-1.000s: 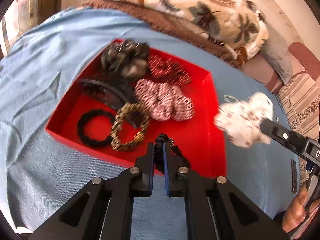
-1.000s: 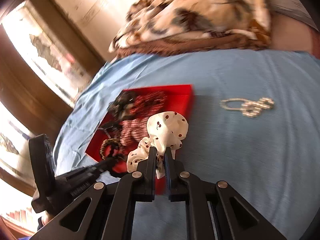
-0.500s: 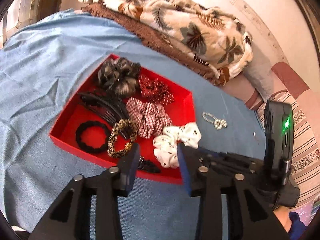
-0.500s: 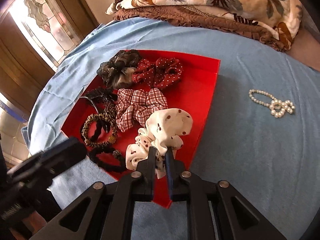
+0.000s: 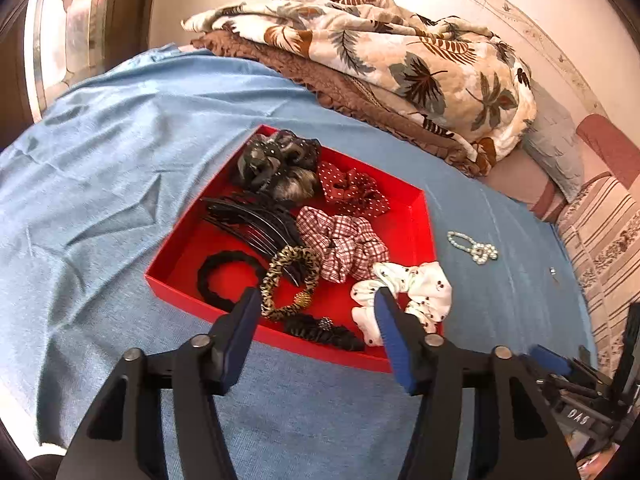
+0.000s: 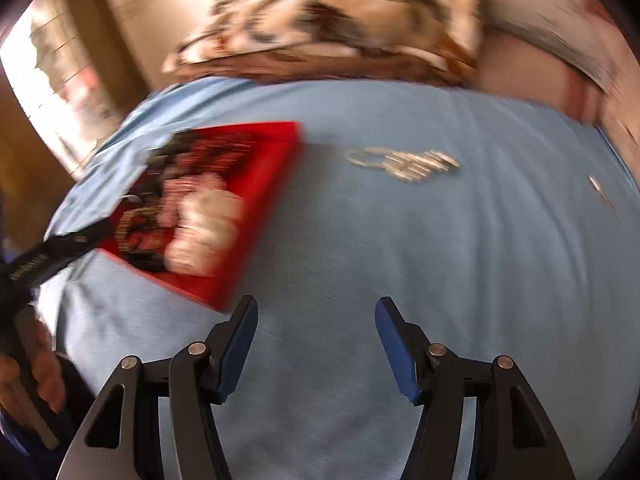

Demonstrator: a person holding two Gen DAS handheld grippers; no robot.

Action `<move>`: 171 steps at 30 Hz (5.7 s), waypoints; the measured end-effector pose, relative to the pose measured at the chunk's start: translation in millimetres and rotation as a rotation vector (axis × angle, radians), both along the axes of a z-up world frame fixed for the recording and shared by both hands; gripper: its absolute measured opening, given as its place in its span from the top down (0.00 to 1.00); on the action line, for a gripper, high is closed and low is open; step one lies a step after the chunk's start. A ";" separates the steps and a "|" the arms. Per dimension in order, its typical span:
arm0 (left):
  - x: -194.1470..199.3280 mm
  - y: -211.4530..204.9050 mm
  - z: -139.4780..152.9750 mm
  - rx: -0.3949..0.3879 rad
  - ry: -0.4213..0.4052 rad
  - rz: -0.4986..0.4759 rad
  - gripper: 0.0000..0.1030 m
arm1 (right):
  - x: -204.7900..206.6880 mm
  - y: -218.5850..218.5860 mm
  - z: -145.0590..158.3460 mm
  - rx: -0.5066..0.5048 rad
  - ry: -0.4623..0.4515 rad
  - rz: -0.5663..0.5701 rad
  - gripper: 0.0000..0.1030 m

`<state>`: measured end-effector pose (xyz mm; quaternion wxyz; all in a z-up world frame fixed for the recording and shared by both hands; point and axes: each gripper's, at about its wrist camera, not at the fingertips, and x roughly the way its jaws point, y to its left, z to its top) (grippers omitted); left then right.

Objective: Organize jewelry
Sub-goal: 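Carry the hair tie and white scrunchie into the red tray and open both tools, then move the right tool to the pearl bracelet and grasp it, then lift the pearl bracelet with the right tool while the left tool grasps the pearl necklace, then carry the pearl necklace and bracelet over the red tray and open both tools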

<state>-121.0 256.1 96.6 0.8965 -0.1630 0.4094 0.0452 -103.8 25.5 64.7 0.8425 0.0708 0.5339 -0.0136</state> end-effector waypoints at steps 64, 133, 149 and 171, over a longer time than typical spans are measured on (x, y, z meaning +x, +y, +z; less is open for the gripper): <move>4.8 -130.3 -22.0 0.225 0.006 -0.274 0.38 | 102.5 -132.5 -64.8 -0.181 0.152 -0.109 0.42; 214.6 -252.0 -79.5 0.313 0.259 -0.526 0.95 | 58.7 -182.2 -52.0 -0.216 0.093 -0.118 0.89; 141.7 -251.5 18.4 0.146 0.105 -0.553 0.95 | 39.1 -186.5 -4.0 0.048 -0.105 -0.201 0.89; 61.8 -144.3 87.7 0.120 0.001 -0.404 0.94 | 7.2 -144.6 21.2 0.086 -0.215 -0.196 0.89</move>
